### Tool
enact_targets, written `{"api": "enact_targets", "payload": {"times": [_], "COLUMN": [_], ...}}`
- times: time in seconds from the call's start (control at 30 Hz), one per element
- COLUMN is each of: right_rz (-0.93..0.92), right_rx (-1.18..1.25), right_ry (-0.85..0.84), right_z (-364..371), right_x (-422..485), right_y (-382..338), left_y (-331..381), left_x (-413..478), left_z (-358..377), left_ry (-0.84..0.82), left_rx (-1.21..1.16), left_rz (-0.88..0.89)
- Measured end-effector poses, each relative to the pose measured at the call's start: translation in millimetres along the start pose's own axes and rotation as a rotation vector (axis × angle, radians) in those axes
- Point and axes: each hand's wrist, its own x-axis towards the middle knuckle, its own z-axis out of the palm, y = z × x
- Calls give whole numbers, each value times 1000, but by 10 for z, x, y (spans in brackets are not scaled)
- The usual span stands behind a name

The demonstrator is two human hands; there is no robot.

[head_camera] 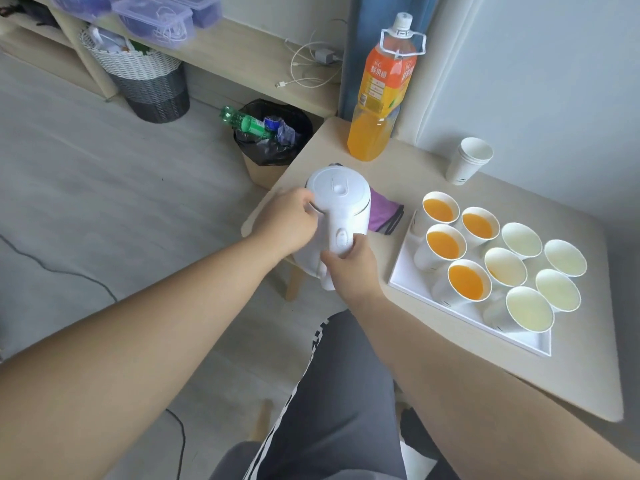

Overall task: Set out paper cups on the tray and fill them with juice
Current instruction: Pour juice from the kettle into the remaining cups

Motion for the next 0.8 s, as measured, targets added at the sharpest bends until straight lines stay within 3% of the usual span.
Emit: {"api": "enact_targets", "payload": {"times": [0.07, 0.2, 0.33, 0.43, 0.8], "right_rz": [19, 11, -24, -40, -107], "right_rx": [49, 81, 66, 69, 113], "right_ry": [89, 247, 237, 244, 249], "right_z": [-74, -187, -182, -168, -396], "right_x": [-26, 7, 48, 52, -244], "right_y": [46, 91, 91, 91, -59], "left_y": [-22, 5, 23, 26, 210], "left_x": [75, 243, 271, 219, -8], "left_z": [-21, 69, 241, 288, 112], "left_ry": [31, -61, -190, -168, -83], "left_rx": [-28, -109, -318, -399, -298], "left_rz": [-2, -1, -46, -26, -38]}}
